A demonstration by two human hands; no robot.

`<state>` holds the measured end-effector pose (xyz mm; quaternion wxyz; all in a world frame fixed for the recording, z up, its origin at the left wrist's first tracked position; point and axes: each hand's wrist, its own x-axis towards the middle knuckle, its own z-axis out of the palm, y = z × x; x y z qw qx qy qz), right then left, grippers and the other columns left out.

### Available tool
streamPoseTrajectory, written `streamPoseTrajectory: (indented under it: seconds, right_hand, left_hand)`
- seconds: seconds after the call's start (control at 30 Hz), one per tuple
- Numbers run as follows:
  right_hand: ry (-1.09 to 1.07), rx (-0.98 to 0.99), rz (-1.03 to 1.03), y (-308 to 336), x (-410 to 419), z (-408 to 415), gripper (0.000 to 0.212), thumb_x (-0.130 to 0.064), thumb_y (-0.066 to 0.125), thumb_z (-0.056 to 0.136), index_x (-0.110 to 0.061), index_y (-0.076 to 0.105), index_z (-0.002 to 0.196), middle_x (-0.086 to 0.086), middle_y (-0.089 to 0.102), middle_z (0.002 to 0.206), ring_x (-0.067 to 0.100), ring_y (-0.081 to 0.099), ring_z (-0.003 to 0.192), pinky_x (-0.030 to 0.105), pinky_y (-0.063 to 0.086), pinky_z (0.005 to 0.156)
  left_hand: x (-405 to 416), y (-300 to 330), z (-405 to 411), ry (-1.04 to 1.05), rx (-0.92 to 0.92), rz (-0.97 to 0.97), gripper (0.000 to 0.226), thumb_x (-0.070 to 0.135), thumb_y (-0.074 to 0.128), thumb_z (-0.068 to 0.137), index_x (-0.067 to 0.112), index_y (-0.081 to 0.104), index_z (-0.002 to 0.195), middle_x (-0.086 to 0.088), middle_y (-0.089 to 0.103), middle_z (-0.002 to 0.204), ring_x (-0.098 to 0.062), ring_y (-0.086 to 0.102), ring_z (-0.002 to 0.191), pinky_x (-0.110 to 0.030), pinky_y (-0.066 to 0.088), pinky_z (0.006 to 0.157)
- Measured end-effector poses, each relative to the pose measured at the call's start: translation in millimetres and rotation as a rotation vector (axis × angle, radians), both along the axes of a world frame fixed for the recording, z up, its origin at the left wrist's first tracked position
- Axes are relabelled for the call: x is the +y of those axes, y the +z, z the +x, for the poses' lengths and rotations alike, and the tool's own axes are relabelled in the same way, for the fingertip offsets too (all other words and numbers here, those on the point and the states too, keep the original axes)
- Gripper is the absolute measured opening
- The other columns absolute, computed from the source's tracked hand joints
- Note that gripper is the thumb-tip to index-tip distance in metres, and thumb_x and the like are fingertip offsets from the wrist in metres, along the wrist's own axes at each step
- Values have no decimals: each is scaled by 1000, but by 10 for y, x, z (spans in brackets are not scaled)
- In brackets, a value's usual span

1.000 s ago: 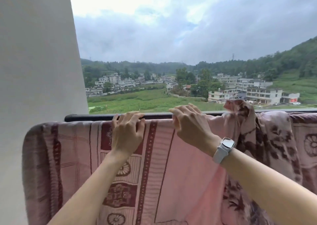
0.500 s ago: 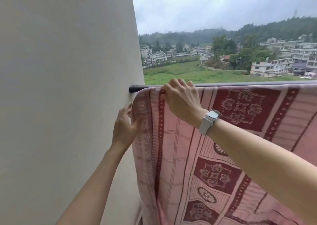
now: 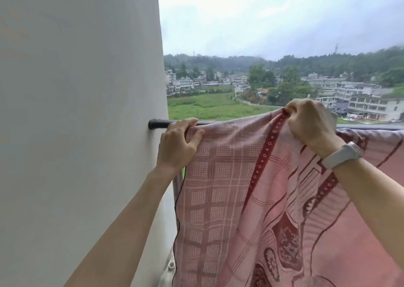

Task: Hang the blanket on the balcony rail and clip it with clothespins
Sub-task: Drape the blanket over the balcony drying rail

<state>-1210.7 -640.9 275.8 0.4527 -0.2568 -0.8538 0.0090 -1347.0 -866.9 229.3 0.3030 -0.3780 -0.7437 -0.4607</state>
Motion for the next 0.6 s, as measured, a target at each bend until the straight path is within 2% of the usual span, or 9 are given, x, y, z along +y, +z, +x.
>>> streamPoseTrajectory:
  seconds: [0.1, 0.2, 0.27, 0.37, 0.43, 0.47, 0.53, 0.6]
  right_hand:
    - [76, 4, 44, 0, -202, -72, 35, -1, 46, 84, -10, 59, 116, 15, 60, 115, 32, 54, 100, 43, 41, 87]
    - [380, 19, 197, -77, -647, -244, 29, -11, 48, 90, -11, 57, 118, 9, 61, 116, 21, 56, 101, 31, 40, 85]
    - [484, -81, 233, -167, -863, -360, 29, -24, 47, 92, -16, 57, 118, 6, 63, 115, 20, 58, 101, 31, 41, 82]
    - [474, -207, 252, -286, -913, -463, 29, -33, 44, 94, -21, 57, 117, 3, 63, 112, 24, 60, 95, 31, 38, 72]
    - [486, -163, 225, -296, -891, -493, 26, -31, 45, 93, -23, 61, 112, -1, 65, 110, 22, 61, 92, 28, 35, 67]
    - [498, -117, 179, -276, -891, -511, 24, -28, 46, 93, -24, 64, 107, -3, 67, 107, 20, 61, 89, 26, 35, 65]
    - [492, -34, 93, -209, -928, -582, 23, -21, 46, 93, -23, 69, 98, -3, 70, 101, 16, 60, 81, 22, 31, 58]
    - [472, 46, 60, -104, -1015, -687, 24, -17, 46, 93, -21, 70, 95, -1, 71, 97, 17, 59, 79, 22, 28, 56]
  left_hand:
    - [-88, 2, -114, -56, 22, -58, 27, 22, 64, 83, 13, 63, 108, -7, 62, 110, -22, 55, 105, -32, 43, 95]
    - [-134, 33, -174, -119, 21, -89, 23, 20, 66, 80, 13, 66, 103, 2, 61, 99, -13, 55, 94, -14, 41, 84]
    - [-137, 60, -182, -179, -43, -72, 21, 16, 67, 79, 12, 67, 100, 4, 62, 93, -11, 58, 86, -7, 43, 77]
    - [-152, 129, -211, -278, -198, -6, 11, 12, 65, 81, 12, 68, 92, -1, 66, 89, -10, 62, 79, -8, 48, 67]
    - [-162, 174, -228, -349, -280, 15, 5, 10, 61, 84, 13, 65, 83, -3, 68, 92, -7, 62, 76, -10, 48, 62]
    - [-163, 198, -241, -367, -297, 2, 9, 10, 59, 85, 15, 63, 78, -3, 68, 89, -6, 61, 71, -12, 48, 60]
    - [-154, 250, -272, -334, -263, -37, 13, 11, 55, 88, 17, 57, 76, 0, 63, 75, -8, 57, 63, -15, 46, 57]
    - [-136, 294, -309, -255, -198, 21, 10, 13, 53, 90, 14, 54, 80, 4, 57, 69, -14, 56, 66, -21, 48, 62]
